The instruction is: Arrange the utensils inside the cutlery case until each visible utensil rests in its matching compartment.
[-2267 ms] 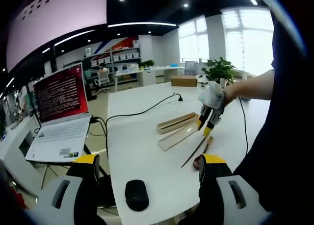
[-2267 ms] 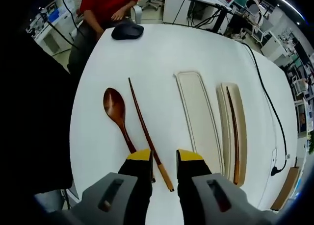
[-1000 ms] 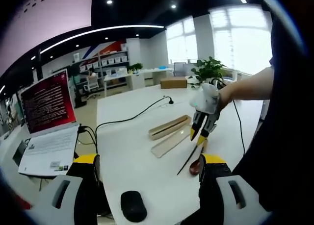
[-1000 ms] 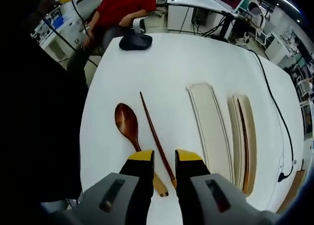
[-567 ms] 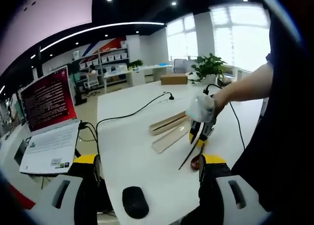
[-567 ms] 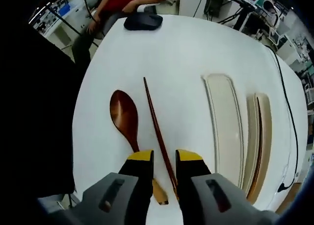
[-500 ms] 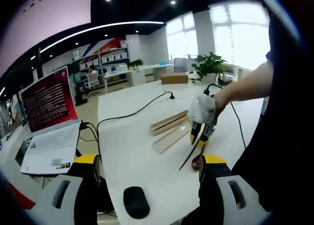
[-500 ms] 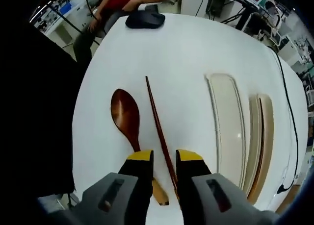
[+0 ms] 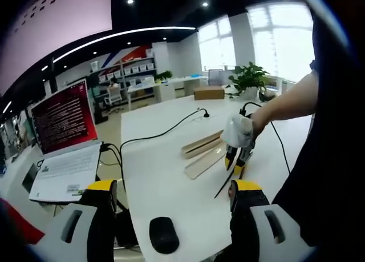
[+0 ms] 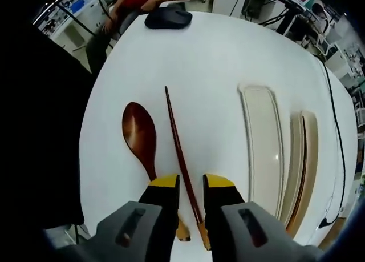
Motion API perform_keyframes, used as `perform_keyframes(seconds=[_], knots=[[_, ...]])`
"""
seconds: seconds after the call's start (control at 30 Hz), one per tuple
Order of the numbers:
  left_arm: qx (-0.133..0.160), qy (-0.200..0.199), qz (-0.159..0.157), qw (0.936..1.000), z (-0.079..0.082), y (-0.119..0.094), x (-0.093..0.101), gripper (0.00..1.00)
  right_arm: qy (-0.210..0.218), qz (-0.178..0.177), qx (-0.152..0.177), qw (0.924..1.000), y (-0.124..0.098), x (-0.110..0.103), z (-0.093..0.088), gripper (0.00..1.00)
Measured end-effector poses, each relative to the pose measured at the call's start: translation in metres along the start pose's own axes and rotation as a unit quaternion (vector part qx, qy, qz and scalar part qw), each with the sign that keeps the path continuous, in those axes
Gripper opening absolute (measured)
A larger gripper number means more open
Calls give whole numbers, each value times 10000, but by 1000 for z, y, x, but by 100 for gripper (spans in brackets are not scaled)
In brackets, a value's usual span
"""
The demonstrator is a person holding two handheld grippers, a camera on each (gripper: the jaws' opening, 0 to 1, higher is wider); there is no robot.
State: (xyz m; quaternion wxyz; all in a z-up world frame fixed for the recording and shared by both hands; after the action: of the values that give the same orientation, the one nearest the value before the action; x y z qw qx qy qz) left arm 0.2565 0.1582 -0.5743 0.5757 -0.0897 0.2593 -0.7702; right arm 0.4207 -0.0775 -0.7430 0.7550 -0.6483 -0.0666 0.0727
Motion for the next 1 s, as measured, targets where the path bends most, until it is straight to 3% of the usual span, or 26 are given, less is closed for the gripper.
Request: perform_keyframes(seconds=[0.3, 0.57, 0.73, 0.83, 0.9, 1.0], knots=[[35, 14, 6, 10000, -2, 0, -8, 84, -41, -126, -273, 9995, 1, -6, 4, 9], [-5, -19, -109, 9999, -4, 4, -3, 84, 14, -153, -234, 9996, 0, -7, 3, 8], [-13, 110, -87, 9999, -1, 3, -5, 84, -278, -145, -324, 9990, 1, -8, 5, 7], [-29, 52, -105, 9999, -3, -1, -4, 84, -37, -219, -253, 9994, 1, -7, 5, 3], [-113, 177, -20, 9998, -7, -3, -6, 84, -138, -257, -229, 9993, 1, -7, 5, 1], [-73, 51, -56, 9999, -9, 0, -5, 84, -80, -254, -212, 9994, 1, -7, 6, 0]])
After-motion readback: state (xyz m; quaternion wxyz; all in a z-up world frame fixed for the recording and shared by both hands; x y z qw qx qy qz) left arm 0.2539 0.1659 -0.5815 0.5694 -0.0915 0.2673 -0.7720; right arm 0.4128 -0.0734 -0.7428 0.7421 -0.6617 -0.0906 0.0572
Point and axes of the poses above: the point that each gripper's makers call its tool centre point, and the gripper's own axes: y roughly forward along the fingers, x roughly to its right, z roughly out of its top, the point moved 8 cm from there along -y, roughly backward along the fingers, and after that the axes turned 4 degrees about -x, right-handed, at the moved point
